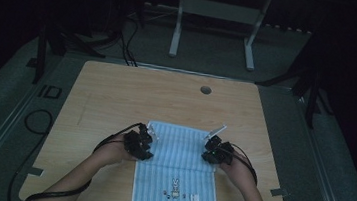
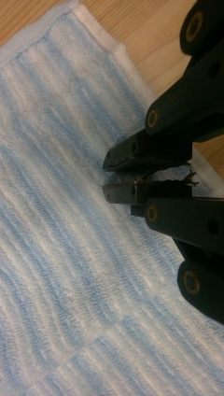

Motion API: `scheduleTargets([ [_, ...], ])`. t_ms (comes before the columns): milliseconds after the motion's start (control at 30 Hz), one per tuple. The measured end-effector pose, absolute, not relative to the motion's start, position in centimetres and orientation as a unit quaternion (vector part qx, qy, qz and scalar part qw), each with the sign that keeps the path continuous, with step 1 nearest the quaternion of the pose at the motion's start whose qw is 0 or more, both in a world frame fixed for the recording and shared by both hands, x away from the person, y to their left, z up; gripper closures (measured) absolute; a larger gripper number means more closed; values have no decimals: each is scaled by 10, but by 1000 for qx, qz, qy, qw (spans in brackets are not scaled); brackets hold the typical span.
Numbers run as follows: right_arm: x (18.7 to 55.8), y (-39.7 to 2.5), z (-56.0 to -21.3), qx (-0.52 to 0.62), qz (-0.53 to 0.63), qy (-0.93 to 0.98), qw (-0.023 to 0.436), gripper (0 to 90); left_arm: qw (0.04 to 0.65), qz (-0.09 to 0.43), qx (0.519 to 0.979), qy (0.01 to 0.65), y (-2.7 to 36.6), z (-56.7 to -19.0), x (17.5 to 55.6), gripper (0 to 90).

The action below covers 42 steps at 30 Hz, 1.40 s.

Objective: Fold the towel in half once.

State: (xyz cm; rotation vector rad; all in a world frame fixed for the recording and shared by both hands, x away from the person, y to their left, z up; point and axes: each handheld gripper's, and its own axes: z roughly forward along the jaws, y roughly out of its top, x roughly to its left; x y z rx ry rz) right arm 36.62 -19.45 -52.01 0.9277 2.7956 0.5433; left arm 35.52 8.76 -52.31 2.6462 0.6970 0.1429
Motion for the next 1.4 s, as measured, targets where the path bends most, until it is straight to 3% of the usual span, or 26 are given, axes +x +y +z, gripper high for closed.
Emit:
scheduleTargets([
  [333,384,-227,-519,345,174,920,61,810,201,42,951,231,63,-523,374,638],
  [567,387,-226,-516,344,169,922,57,799,196,29,953,230,63,-520,381,636],
  [833,413,-243,-478,367,182,907,97,701,195,70,944,257,78,-484,402,519],
  [967,439,-253,-471,395,182,895,100,670,207,74,931,291,82,-473,436,489],
  [1100,458,-253,-476,410,181,890,88,595,200,80,928,305,78,-476,456,457],
  [1400,479,-241,-501,427,157,887,76,548,176,58,919,347,68,-506,488,435],
])
